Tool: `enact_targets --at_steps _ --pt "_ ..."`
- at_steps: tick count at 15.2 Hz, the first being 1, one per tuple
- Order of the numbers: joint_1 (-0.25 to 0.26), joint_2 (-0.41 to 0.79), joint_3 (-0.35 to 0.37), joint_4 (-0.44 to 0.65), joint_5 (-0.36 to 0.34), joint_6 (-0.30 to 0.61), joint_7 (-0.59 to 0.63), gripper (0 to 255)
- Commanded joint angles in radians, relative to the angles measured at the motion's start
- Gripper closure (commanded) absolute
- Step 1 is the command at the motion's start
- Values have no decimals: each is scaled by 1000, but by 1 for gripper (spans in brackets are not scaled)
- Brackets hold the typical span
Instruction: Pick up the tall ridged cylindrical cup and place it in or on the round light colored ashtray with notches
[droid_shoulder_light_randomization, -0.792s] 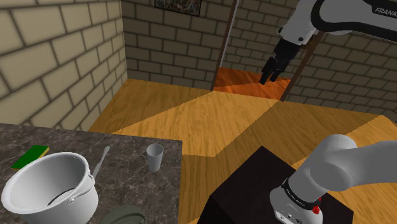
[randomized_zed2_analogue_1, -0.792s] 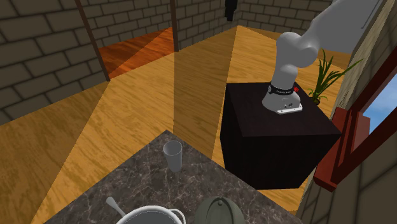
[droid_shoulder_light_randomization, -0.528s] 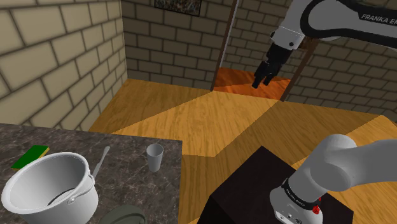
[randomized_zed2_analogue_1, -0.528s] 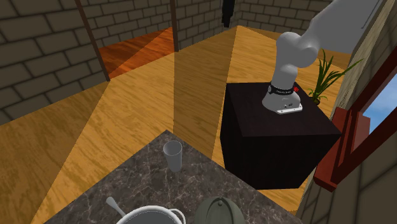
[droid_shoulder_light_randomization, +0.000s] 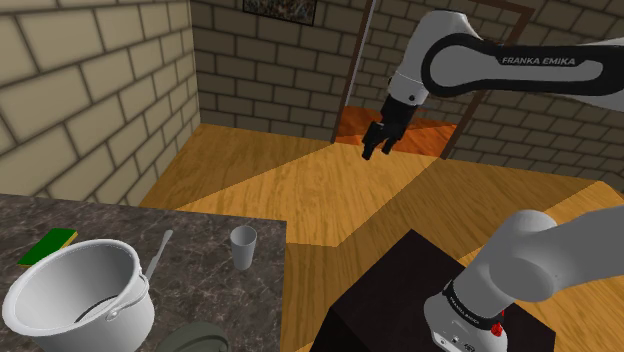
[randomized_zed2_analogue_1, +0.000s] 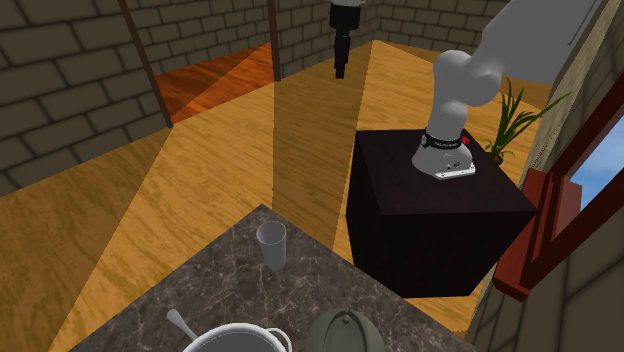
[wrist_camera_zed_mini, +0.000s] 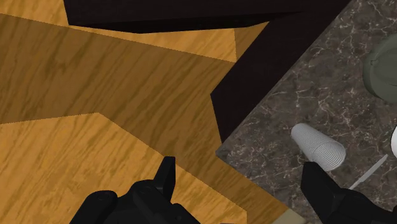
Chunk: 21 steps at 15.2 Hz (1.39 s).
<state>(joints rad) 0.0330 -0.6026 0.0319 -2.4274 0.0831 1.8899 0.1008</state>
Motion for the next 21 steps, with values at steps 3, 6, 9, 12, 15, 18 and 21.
enact_targets --at_steps 3,6,9,12,15,18,21 --pt "20 111 47 -16 26 124 51 0" --pt "33 202 79 -12 39 208 87 0" --pt "44 301 109 3 45 288 123 0" --pt "54 407 136 31 43 362 163 0" --pt "65 517 160 70 32 429 205 0" --pt "78 631 178 121 12 488 251 0" --pt "96 746 188 183 -16 536 298 0"
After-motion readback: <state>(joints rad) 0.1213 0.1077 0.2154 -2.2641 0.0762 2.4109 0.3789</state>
